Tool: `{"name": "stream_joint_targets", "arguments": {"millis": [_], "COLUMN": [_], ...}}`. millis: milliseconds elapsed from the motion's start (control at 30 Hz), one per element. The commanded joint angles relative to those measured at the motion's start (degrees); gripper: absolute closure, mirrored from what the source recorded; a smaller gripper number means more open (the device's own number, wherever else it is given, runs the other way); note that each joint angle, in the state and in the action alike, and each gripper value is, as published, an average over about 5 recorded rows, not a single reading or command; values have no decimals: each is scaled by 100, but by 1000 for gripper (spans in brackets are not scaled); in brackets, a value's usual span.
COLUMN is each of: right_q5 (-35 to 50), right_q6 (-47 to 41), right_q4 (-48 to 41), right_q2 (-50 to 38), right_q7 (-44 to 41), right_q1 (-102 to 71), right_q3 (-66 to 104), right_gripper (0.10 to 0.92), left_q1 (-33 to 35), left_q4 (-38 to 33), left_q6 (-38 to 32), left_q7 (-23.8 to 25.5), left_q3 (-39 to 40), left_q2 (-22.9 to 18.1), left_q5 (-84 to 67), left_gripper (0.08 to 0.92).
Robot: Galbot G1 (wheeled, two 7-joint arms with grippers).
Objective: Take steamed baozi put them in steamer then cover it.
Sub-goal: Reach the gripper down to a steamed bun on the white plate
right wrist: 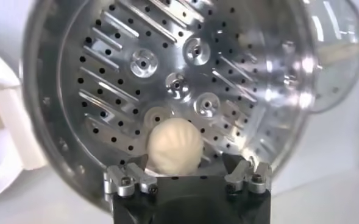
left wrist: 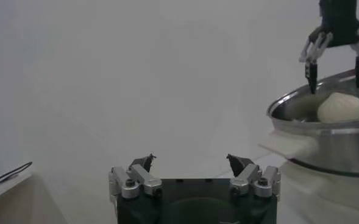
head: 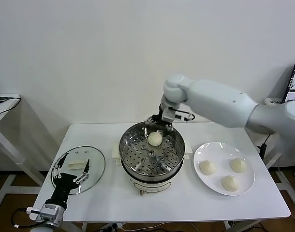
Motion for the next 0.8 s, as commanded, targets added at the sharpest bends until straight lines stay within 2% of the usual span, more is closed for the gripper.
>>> {"name": "stream_joint_targets", "arguments": {"millis": [33, 167, 367, 567, 800], "right_q5": [1570, 1979, 1641, 845, 59], "right_q6": [-1181, -2415, -3463, -3651, -3442], "right_q4": [977, 1379, 1468, 1119, 321], "right_q2": [-1231, -2171, -3100, -3352, -2810], "right_q7": [-456, -789, -962, -932, -353], "right_q1": [912, 929, 144, -1520, -2976], "right_q3": [-331, -459, -278, 811, 1857], "right_gripper": [203, 203, 203, 203, 203], "left_q1": [48, 102, 182, 170, 110], "left_q4": [-97, -181, -208, -223, -137], "left_q6": [2, -8, -63, -68, -56], "left_q7": [-9, -22, -33, -45, -47], "left_q3": [22, 54, 90, 131, 139], "left_q2": [-6, -30, -47, -82, -88], "left_q5": [18, 53, 114, 129, 131], "left_gripper": [177, 177, 177, 177, 177]}}
